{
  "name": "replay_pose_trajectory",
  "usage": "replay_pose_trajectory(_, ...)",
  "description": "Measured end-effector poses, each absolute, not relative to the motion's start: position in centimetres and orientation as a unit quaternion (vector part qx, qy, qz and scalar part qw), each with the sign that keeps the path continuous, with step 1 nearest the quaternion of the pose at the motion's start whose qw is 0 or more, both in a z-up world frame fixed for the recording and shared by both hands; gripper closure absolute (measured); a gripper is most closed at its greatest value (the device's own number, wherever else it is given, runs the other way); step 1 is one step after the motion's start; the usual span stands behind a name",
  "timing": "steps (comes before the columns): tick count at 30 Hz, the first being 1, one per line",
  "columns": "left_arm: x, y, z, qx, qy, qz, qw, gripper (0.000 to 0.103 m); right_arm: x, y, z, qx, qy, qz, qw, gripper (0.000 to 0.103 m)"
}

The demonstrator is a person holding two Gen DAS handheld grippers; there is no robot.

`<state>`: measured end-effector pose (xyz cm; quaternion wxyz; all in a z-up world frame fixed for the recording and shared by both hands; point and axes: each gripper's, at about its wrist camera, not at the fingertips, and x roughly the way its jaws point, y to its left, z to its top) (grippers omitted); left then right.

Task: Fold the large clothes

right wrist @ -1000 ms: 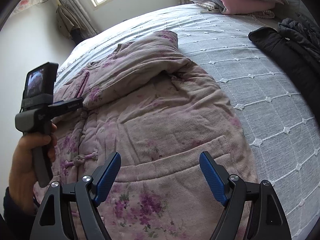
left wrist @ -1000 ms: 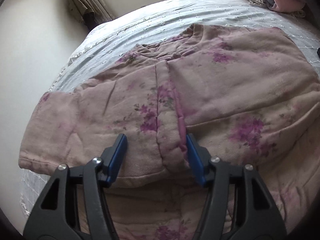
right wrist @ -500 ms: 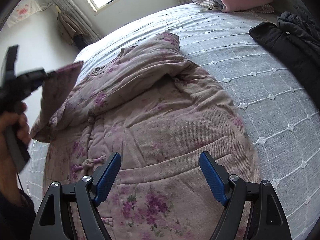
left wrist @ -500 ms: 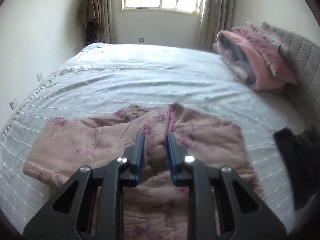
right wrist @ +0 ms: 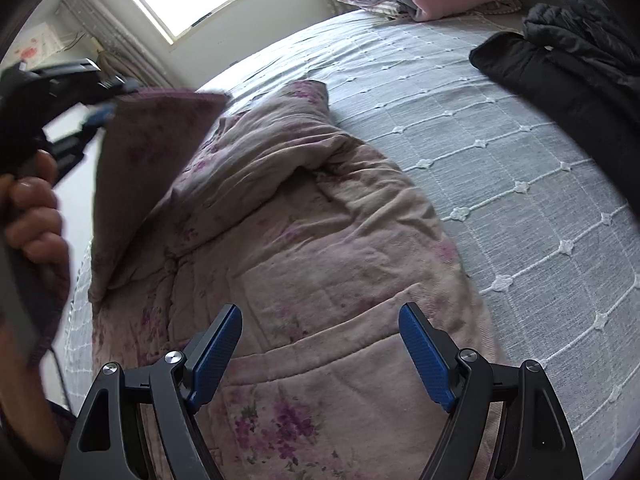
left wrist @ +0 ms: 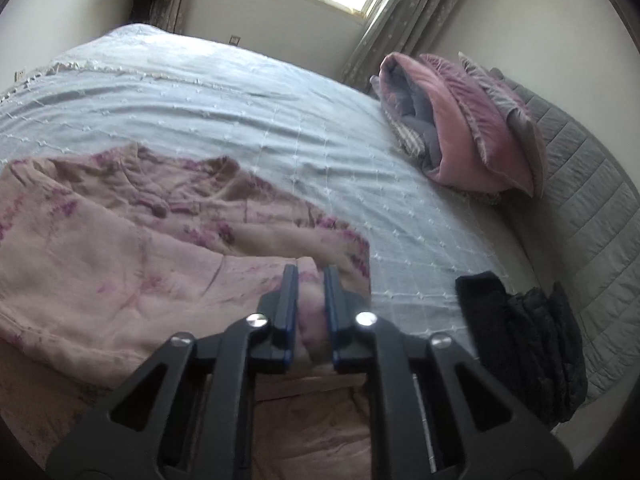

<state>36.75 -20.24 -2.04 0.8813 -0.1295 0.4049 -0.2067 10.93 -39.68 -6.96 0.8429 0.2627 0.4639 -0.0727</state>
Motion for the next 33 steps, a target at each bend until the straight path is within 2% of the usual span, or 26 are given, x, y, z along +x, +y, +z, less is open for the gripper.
replay_pose_trajectory(5,37.2,-20.9,-8.6,-0.145,0.472,-0.212,0.843,0.094,10.7,-40.3,-6.7,0.272,0.458,-0.073,0.843,0.021)
replay_pose_trajectory(10,36.9,-20.2,-8.5,-0.161,0.482,-0.215,0.834,0.093,10.7,-40.3,-6.8,0.275,0.458,-0.07,0.843,0.021)
replay_pose_trajectory(12,36.6,-20.2,-7.4,-0.155,0.481,-0.207,0.838,0.082,10.7,-40.4,-6.8,0.276,0.458,-0.073,0.842,0.021)
replay_pose_trajectory(14,36.4,-20.8,-6.6,-0.127,0.475,-0.2,0.847,0.053,10.7,-40.4,-6.8,0.277,0.457,-0.073,0.842,0.021)
replay_pose_trajectory(16,36.3,-22.1,-6.2,-0.082,0.471,-0.188,0.858,0.037,10.7,-40.3,-6.7,0.276,0.456,-0.072,0.843,0.021)
replay_pose_trajectory(17,36.4,-23.1,-6.2,-0.052,0.471,-0.177,0.863,0.036,10.7,-40.2,-6.7,0.275,0.457,-0.071,0.843,0.021)
replay_pose_trajectory(20,37.2,-24.9,-7.6,0.002,0.493,-0.155,0.856,0.037,10.7,-40.2,-6.8,0.274,0.457,-0.07,0.843,0.021)
replay_pose_trajectory(21,37.4,-25.3,-8.1,0.018,0.495,-0.146,0.856,0.04,10.7,-40.3,-6.8,0.275,0.458,-0.07,0.843,0.021)
replay_pose_trajectory(23,37.7,-25.8,-8.2,0.041,0.484,-0.14,0.863,0.075,10.7,-40.3,-7.0,0.277,0.459,-0.067,0.841,0.021)
replay_pose_trajectory(24,37.7,-25.5,-7.9,0.032,0.481,-0.144,0.864,0.081,10.7,-40.3,-7.0,0.277,0.46,-0.066,0.841,0.021)
replay_pose_trajectory(27,38.0,-24.0,-5.5,-0.024,0.455,-0.138,0.88,0.085,10.8,-40.5,-7.0,0.275,0.461,-0.069,0.841,0.021)
replay_pose_trajectory(30,37.4,-23.0,-1.8,-0.054,0.383,-0.131,0.913,0.085,10.6,-40.9,-7.1,0.281,0.459,-0.075,0.839,0.021)
replay_pose_trajectory(33,38.2,-24.2,-2.1,-0.034,0.392,-0.135,0.91,0.085,10.3,-41.5,-6.7,0.278,0.452,-0.092,0.842,0.021)
